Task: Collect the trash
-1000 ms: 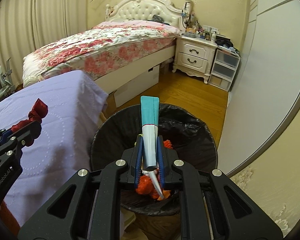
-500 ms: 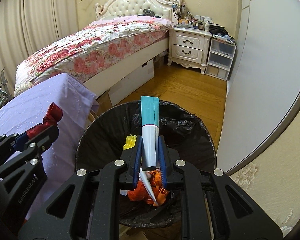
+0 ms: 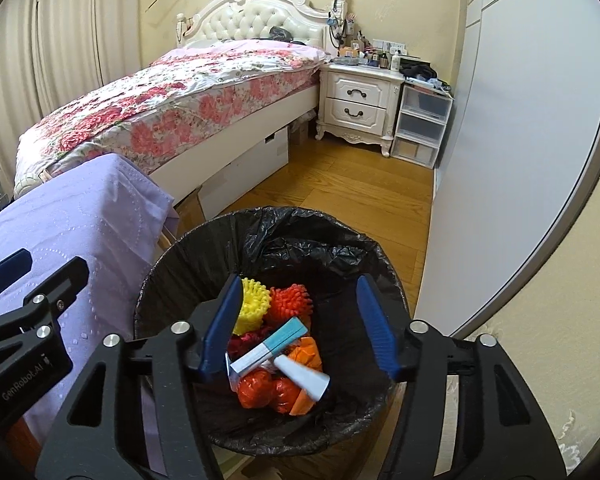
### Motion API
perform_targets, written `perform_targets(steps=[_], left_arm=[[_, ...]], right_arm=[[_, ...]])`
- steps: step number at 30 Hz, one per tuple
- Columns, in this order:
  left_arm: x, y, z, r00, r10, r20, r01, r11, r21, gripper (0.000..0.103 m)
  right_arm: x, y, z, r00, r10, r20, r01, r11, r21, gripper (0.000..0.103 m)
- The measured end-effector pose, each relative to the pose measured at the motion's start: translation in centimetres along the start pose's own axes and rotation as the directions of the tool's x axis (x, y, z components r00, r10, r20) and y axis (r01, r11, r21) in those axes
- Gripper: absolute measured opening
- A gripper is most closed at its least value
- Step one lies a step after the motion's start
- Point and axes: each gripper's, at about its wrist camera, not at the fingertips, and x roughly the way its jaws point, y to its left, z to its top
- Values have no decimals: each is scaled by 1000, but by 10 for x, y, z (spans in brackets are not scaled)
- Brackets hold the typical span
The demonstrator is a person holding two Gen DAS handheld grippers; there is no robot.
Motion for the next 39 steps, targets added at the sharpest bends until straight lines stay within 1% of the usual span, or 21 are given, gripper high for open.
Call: perform_targets(steps=[4,6,9,15,24,39], left_arm=[[-12,12,-7,1000,18,6,-18,1000,-25,78],[-19,20,-11,1000,22,8,-22,999,-40,78],[-30,28,-16,999,40,20,-38,998,-55,80],[-54,43,-24,998,48,46,-44,996,-79,81],[-84,53,-33,994,63,87,-55,994,-91,84],[-117,66,-51,990,75,118,-61,991,-119,84]], right_arm=[[-12,4,-3,1000,-3,17,3,1000,-12,67],[-20,8,-5,1000,0,27,1,1000,-19,73],[-30,14,-8,999,2,42,-1,1000,-29,78],[-51,23,-14,997,15,71,-13,999,-40,82],[-79,29,-23,994,33,101,-30,999,-34,84],[-119,32,-37,988,43,147,-35,998,-54,86]])
